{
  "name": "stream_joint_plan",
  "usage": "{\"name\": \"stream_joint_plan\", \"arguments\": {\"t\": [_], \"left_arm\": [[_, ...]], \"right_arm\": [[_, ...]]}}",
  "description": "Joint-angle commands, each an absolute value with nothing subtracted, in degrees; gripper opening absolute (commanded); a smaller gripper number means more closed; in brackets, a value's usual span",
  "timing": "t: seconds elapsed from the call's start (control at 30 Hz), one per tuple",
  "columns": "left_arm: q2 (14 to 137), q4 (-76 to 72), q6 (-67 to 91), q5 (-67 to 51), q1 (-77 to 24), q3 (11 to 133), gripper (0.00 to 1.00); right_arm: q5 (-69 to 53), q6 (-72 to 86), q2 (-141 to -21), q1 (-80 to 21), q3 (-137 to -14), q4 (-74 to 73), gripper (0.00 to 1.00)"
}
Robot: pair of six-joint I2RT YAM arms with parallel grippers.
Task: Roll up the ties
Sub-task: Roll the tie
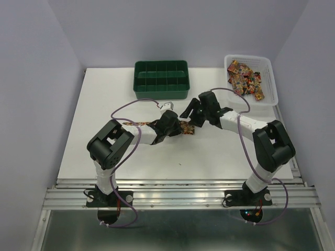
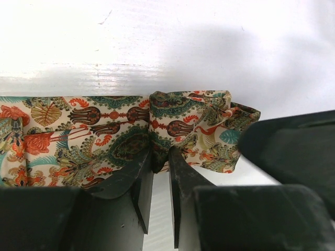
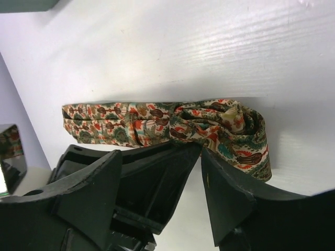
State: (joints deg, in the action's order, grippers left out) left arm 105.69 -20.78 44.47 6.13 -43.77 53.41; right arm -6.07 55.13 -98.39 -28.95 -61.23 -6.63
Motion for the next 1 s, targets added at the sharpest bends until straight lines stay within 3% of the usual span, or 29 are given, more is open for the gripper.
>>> {"name": "stream_joint_plan", "arguments": {"t": [0.0,0.13,0.27,0.33,0.7,0.83,0.97], "left_arm": [[106.17,-20.3,44.3,6.5,-44.03,54.49,0.27],[105.3,-20.83,44.47,6.5,-44.03,53.79,0.27],[104.5,-21.53,44.56,5.8,-44.12,53.26,0.22],[104.5,-21.71,44.3,5.54,-44.21,53.44,0.17],[103.36,-21.62,45.35,5.71,-44.38,52.91,0.17],[103.18,-21.53,46.05,5.89,-44.65,52.73,0.05],[102.04,-21.18,47.37,6.5,-45.09,52.3,0.0]], "right_arm": [[-3.69,51.77,-95.19,-27.86,-65.91,-6.94,0.63],[-0.89,47.57,-98.94,-27.69,-70.55,-9.22,0.36],[-1.66,42.63,-105.18,-27.69,-76.97,-15.45,0.28],[-3.15,40.79,-106.87,-27.69,-77.87,-15.91,0.26],[-7.03,35.95,-112.06,-27.86,-77.52,-16.96,0.24],[-9.49,33.67,-112.24,-28.04,-76.47,-16.35,0.23],[-12.13,32.43,-111.71,-28.04,-75.85,-15.38,0.21]]}}
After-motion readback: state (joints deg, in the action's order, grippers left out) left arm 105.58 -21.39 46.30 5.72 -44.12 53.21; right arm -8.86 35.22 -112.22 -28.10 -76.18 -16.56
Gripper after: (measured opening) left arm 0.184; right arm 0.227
